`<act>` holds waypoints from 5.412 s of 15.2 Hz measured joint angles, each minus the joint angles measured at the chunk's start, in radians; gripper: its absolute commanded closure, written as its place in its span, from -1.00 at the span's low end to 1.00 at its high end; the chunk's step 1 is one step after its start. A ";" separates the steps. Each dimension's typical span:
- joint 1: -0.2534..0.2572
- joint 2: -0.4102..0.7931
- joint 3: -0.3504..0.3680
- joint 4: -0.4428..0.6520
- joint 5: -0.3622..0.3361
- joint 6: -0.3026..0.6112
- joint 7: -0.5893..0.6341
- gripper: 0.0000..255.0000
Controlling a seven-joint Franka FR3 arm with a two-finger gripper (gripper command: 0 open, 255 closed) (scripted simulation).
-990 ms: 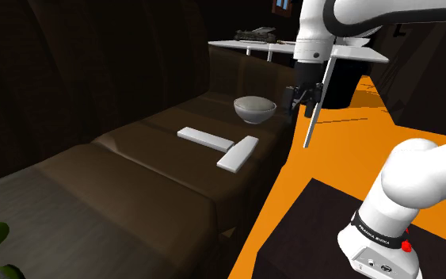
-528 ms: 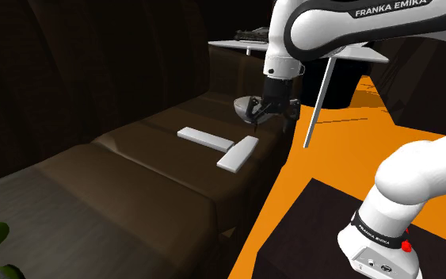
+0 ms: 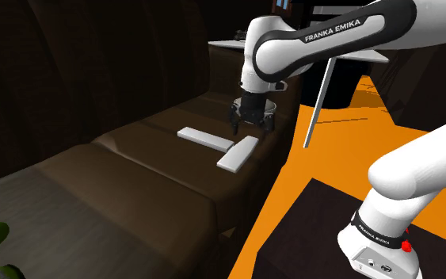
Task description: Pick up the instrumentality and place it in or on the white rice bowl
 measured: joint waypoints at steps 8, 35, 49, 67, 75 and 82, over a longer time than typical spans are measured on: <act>-0.006 0.031 0.029 -0.042 0.004 0.082 0.019 -1.00; -0.004 -0.012 -0.013 0.064 -0.008 -0.073 0.019 1.00; -0.016 -0.018 -0.051 0.244 -0.034 -0.259 0.032 1.00; -0.113 0.148 -0.161 0.461 -0.151 -0.346 -0.109 1.00; -0.183 0.335 -0.221 0.628 -0.239 -0.349 -0.216 1.00; -0.213 0.459 -0.246 0.733 -0.289 -0.341 -0.265 1.00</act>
